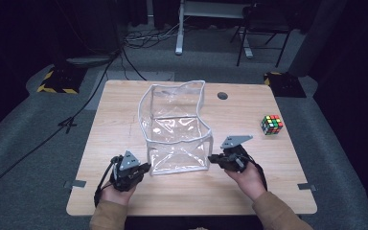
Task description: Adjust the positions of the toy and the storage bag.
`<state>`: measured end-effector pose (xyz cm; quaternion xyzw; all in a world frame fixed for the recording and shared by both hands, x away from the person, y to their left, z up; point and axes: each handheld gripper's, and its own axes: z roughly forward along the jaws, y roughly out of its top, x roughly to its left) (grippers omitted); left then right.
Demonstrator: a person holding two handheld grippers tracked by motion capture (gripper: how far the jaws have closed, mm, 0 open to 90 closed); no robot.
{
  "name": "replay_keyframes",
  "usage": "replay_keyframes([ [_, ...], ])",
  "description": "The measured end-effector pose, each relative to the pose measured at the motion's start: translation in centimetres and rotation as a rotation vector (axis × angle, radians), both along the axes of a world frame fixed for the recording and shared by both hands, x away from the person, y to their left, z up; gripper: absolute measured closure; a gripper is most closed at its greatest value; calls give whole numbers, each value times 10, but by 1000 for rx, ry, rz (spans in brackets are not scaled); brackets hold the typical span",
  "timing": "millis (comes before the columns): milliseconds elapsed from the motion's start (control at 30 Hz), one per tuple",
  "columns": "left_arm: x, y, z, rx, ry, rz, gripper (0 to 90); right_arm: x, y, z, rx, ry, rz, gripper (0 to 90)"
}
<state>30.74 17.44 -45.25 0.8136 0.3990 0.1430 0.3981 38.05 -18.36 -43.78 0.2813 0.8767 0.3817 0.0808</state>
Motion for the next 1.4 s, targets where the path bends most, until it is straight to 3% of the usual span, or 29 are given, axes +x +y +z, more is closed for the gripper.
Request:
replay_keyframes([
  [333, -30, -33, -1, -28, 21, -145, 872, -45, -43, -2, 52, 19, -36, 870],
  [367, -33, -36, -1, -27, 23, -155, 872, -57, -52, -2, 61, 29, -52, 870],
  [433, -39, -41, -1, -30, 23, -175, 872, -61, -55, -2, 63, 31, -54, 870],
  [567, -55, -50, 0, -9, 26, -242, 872, -89, -72, -4, 63, 40, -57, 870],
  [633, -61, -54, -1, -28, 36, -257, 871, -98, -76, -3, 59, 42, -56, 870],
  [767, -67, -56, 0, -26, 45, -285, 870, -113, -82, -3, 48, 34, -50, 869],
  [900, -76, -61, 0, -26, 49, -302, 869, -127, -88, -5, 55, 39, -53, 868],
  [1033, -81, -63, 0, -30, 49, -315, 845, -131, -92, -5, 61, 40, -59, 862],
  [1100, -81, -61, 0, -34, 43, -305, 756, -132, -94, -4, 56, 28, -45, 825],
  [1167, -81, -59, 0, -45, 57, -299, 736, -133, -95, -3, 59, 32, -46, 800],
  [1267, -79, -49, 3, -49, 41, -293, 615, -134, -103, 4, 64, 21, -43, 645],
  [1400, -77, -41, 6, -52, 24, -258, 506, -133, -113, 11, 71, 8, -59, 560],
])
